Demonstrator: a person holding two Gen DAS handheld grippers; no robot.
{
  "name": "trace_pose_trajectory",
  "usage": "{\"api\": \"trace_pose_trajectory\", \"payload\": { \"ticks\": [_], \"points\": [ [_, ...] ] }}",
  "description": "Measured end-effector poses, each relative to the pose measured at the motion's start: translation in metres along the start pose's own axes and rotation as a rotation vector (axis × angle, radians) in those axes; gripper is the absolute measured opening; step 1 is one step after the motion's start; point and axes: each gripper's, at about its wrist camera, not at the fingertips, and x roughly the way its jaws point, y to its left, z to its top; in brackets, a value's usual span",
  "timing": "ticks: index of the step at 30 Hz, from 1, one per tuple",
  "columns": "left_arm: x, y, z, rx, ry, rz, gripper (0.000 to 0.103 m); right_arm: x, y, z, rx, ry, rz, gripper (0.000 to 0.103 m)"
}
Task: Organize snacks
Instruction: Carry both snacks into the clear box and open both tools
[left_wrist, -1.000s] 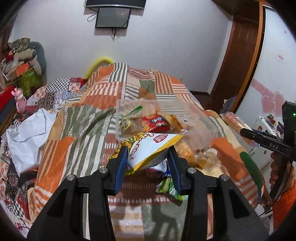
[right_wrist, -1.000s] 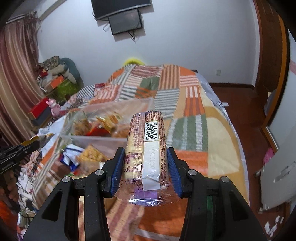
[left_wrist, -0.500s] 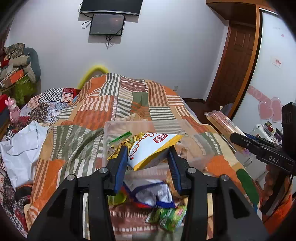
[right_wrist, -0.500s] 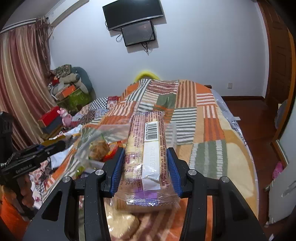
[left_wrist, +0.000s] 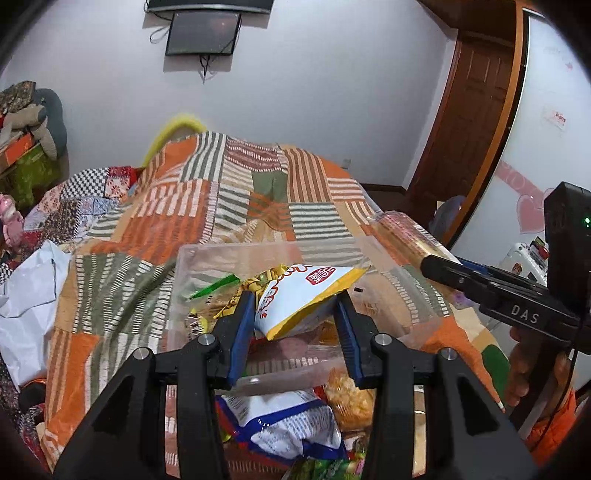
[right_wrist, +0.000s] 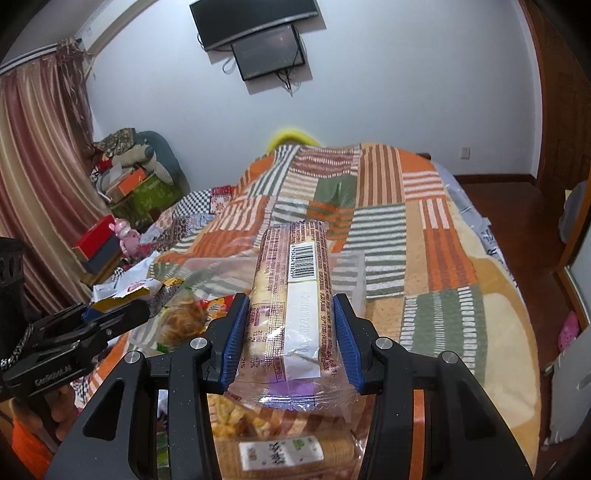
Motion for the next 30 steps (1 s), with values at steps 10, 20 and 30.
{"api": "trace_pose_trajectory", "payload": {
  "ticks": [10, 20, 30],
  "points": [
    [0.034, 0.000, -0.004, 0.007, 0.076, -0.018, 0.043, 0.030, 0.001, -0.006, -0.008, 0.075, -0.008, 0.042],
    [0.044, -0.002, -0.007, 0.015, 0.099, -0.011, 0.044, 0.044, 0.004, -0.015, -0.023, 0.134, -0.014, 0.043],
    [0.024, -0.002, -0.006, -0.007, 0.083, -0.027, 0.053, 0.022, 0.010, -0.010, -0.044, 0.096, -0.014, 0.051]
  ]
}}
